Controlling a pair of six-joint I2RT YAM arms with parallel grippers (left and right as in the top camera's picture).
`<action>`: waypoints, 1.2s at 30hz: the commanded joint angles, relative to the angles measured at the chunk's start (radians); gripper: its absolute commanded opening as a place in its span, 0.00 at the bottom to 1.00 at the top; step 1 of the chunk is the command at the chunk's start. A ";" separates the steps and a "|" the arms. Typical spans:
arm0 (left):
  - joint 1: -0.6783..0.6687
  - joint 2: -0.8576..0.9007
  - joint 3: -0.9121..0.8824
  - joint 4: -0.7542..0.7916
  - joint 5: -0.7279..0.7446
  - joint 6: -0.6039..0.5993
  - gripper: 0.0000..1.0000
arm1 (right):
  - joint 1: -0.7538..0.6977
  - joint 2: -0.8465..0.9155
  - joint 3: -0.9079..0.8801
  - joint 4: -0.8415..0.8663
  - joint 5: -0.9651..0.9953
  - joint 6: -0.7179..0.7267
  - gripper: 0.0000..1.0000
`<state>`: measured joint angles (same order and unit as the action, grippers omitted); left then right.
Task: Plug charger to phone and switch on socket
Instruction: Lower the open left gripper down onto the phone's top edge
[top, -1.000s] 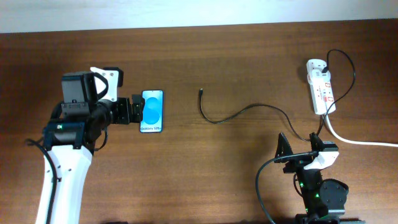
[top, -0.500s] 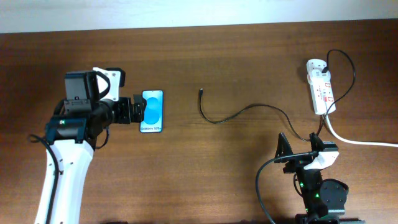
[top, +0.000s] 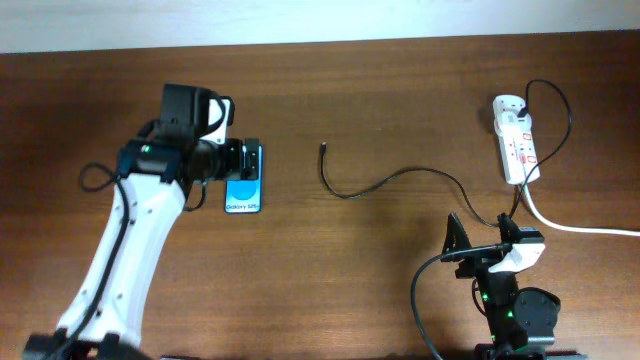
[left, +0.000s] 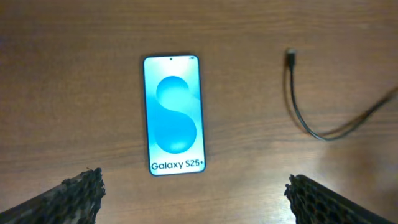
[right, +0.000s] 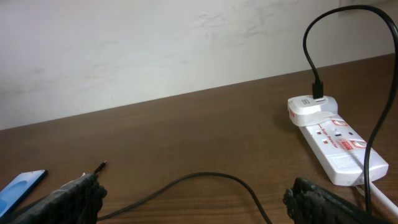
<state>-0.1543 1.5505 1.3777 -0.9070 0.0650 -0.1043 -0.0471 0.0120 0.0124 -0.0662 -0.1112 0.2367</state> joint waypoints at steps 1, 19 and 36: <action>-0.005 0.089 0.056 -0.026 -0.035 -0.068 1.00 | -0.006 -0.008 -0.007 0.001 -0.012 0.008 0.98; -0.057 0.274 0.156 -0.143 -0.097 -0.108 0.99 | -0.006 -0.008 -0.007 0.001 -0.012 0.008 0.98; -0.057 0.275 0.156 -0.149 -0.080 -0.119 1.00 | -0.006 -0.008 -0.007 0.001 -0.012 0.008 0.98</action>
<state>-0.2096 1.8179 1.5131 -1.0554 -0.0185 -0.2070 -0.0471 0.0120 0.0128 -0.0662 -0.1112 0.2359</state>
